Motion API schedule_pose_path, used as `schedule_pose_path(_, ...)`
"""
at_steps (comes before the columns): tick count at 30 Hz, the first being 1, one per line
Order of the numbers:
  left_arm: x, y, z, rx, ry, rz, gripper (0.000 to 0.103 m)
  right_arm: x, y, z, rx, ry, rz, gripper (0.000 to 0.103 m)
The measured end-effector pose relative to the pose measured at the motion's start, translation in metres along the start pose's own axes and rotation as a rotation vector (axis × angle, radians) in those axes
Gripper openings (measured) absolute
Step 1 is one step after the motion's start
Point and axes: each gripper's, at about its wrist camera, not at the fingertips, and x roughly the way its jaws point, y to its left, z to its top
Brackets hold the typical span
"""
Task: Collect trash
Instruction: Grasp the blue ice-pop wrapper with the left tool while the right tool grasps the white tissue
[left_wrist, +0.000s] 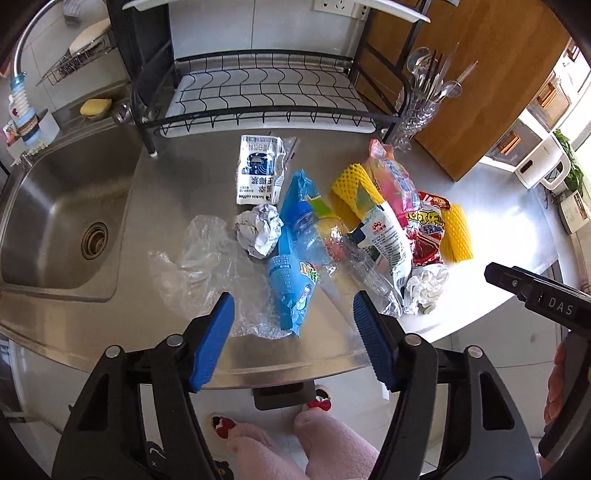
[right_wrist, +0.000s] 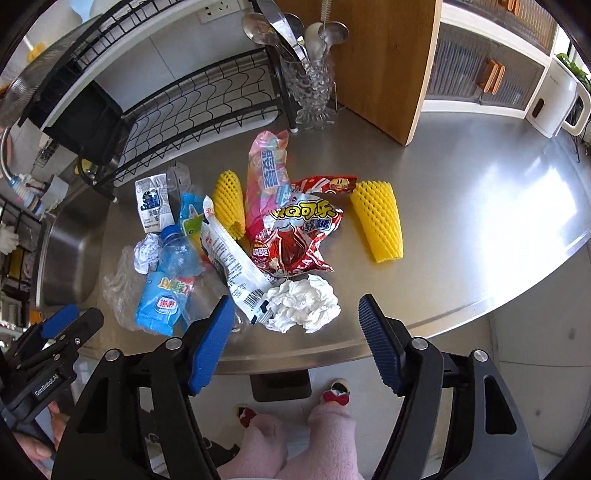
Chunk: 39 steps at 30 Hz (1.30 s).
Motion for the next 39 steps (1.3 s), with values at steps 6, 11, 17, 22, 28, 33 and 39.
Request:
schedule_pose_path(6, 0.031, 0.0, 0.006, 0.029, 0.046, 0.006, 0.046, 0.043, -0.008, 0.001, 0.016, 0.118, 0.039, 0.038)
schedule_pose_path(11, 0.049, -0.002, 0.01, 0.044, 0.079, -0.002, 0.045, 0.061, -0.015, 0.002, 0.038, 0.144, 0.035, 0.039)
schedule_pose_path(17, 0.063, -0.002, 0.009, 0.05, 0.113, -0.008, 0.037, 0.08, -0.02, 0.002, 0.046, 0.174, 0.042, 0.039)
schedule_pose_path(22, 0.074, -0.007, 0.002, 0.072, 0.14, -0.009, 0.036, 0.096, -0.022, -0.002, 0.048, 0.209, 0.045, 0.04)
schedule_pose_path(28, 0.09, -0.005, -0.002, 0.075, 0.175, 0.002, 0.017, 0.102, -0.023, -0.001, 0.04, 0.203, 0.039, 0.038)
schedule_pose_path(33, 0.092, -0.004, -0.001, 0.078, 0.17, -0.002, 0.008, 0.104, -0.022, -0.004, 0.024, 0.187, 0.027, 0.031)
schedule_pose_path(39, 0.086, -0.003, 0.003, 0.077, 0.14, 0.001, 0.004, 0.098, -0.007, -0.005, 0.017, 0.157, 0.018, 0.012)
